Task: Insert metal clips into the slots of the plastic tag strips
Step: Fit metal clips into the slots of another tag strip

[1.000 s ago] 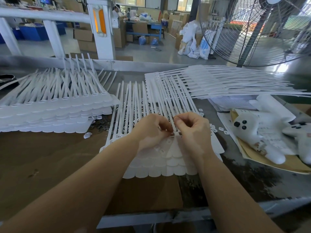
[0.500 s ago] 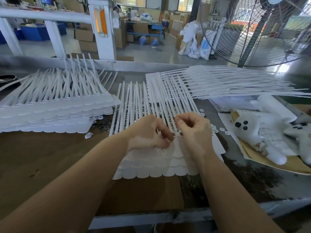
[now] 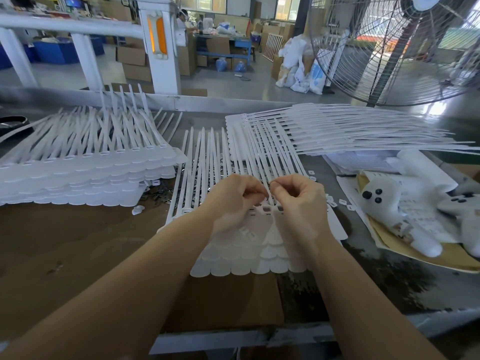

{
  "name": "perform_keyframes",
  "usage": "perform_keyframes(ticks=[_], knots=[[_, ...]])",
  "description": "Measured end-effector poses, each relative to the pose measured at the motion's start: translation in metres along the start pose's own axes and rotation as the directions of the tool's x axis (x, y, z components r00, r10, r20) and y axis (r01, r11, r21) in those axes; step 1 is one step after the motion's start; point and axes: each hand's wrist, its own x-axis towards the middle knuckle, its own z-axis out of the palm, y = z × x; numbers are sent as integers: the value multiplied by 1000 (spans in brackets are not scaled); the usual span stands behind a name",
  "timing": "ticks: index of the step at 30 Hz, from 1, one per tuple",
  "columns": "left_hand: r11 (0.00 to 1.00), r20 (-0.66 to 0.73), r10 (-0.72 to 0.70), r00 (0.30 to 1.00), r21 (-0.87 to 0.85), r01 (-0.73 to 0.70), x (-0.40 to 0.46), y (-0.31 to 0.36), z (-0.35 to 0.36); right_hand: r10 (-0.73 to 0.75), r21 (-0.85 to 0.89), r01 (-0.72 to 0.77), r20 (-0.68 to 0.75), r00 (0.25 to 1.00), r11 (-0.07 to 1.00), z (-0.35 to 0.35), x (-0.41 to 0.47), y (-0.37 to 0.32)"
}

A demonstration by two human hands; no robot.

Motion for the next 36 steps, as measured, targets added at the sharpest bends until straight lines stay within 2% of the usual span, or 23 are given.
perform_keyframes(ticks=[2,4,6,8,14,22,36], knots=[[1000,19,-7,1000,-4,7,1,1,1,-42,-106,44,21,999,993,-2,1,-2],[1000,30,-20,999,-5,20,2,0,2,-91,-300,100,44,995,949,-6,4,-3],[999,19,-38,999,-7,38,3,-2,2,-87,-442,100,49,995,891,-9,8,-2],[999,13,-43,999,-14,43,5,-3,2,-51,-499,70,52,997,864,-12,11,2],[999,63,-49,997,16,48,11,1,2,-91,-520,119,79,993,846,-12,4,13],[994,58,-47,997,102,41,17,7,0,-111,-528,137,82,990,838,-13,1,14],[996,62,-54,997,75,50,18,7,3,-142,-545,163,80,987,823,-11,2,17]])
